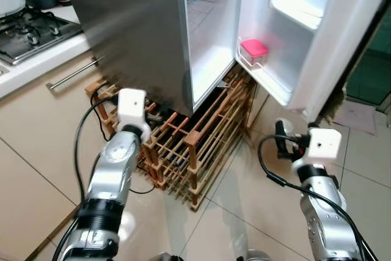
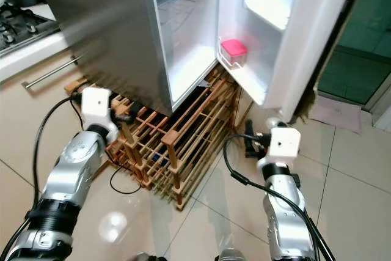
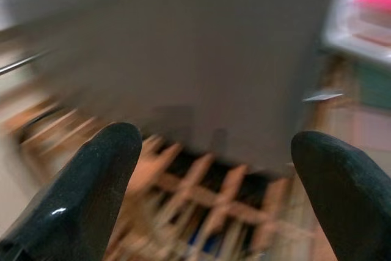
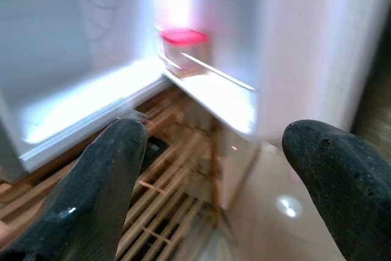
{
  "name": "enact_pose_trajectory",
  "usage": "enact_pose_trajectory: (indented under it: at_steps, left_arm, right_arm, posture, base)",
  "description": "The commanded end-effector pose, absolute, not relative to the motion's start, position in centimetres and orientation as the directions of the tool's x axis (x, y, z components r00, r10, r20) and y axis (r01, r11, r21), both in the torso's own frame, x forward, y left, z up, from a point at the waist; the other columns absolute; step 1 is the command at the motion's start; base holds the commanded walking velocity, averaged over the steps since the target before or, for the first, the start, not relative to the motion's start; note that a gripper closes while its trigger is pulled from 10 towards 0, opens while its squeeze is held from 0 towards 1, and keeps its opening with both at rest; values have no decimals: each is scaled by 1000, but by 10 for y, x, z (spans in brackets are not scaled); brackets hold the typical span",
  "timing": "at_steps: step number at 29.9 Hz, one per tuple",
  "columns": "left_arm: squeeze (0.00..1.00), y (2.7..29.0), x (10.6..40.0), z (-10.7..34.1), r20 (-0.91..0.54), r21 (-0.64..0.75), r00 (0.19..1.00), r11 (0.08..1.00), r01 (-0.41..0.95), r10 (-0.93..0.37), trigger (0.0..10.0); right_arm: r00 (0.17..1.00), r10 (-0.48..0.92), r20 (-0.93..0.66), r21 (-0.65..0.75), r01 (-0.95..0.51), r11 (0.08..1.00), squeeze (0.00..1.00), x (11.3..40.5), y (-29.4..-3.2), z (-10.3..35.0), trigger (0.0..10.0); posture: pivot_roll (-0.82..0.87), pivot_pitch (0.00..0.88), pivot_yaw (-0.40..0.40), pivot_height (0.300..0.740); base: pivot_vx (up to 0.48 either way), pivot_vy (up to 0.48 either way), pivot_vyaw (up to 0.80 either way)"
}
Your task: Restocking fridge
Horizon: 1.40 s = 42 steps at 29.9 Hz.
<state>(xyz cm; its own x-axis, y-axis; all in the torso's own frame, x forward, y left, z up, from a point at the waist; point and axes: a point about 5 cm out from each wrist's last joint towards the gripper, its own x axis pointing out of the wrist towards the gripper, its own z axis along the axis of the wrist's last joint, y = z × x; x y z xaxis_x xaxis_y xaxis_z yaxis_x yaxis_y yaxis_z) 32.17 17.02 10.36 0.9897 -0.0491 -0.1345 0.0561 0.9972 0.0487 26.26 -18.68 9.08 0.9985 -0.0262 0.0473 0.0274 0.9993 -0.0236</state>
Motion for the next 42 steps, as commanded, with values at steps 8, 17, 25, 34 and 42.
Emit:
enact_pose_trajectory:
  at_steps: [8,17,25,34,42]
  left_arm:
    - [0,162,318,108,-92,66,996,997,25,-19,10000]
    - [0,152,320,115,-69,53,997,998,21,-18,10000]
    - [0,147,323,117,-78,60,997,998,23,-18,10000]
    - [0,153,327,118,-79,51,996,998,-28,32,10000]
    - [0,152,329,118,-84,47,996,998,-29,33,10000]
  right_arm:
    - [998,41,41,-30,-40,999,0,273,-173,91,10000]
    - [998,49,45,-35,-47,998,0,276,-172,91,10000]
    - [998,49,36,-41,-48,998,0,275,-170,89,10000]
    - [991,133,15,-55,-132,990,0,279,-165,89,10000]
    - [997,74,-32,-58,-76,995,0,288,-192,87,10000]
  posture:
    - [-113,0,52,737]
    - [-120,0,57,740]
    - [-129,0,64,740]
    - [-138,0,74,740]
    - [-142,0,78,740]
  base:
    - [0,-98,497]
    - [0,-477,466]
    - [0,-469,234]
    - [30,-85,0]
    - [0,0,0]
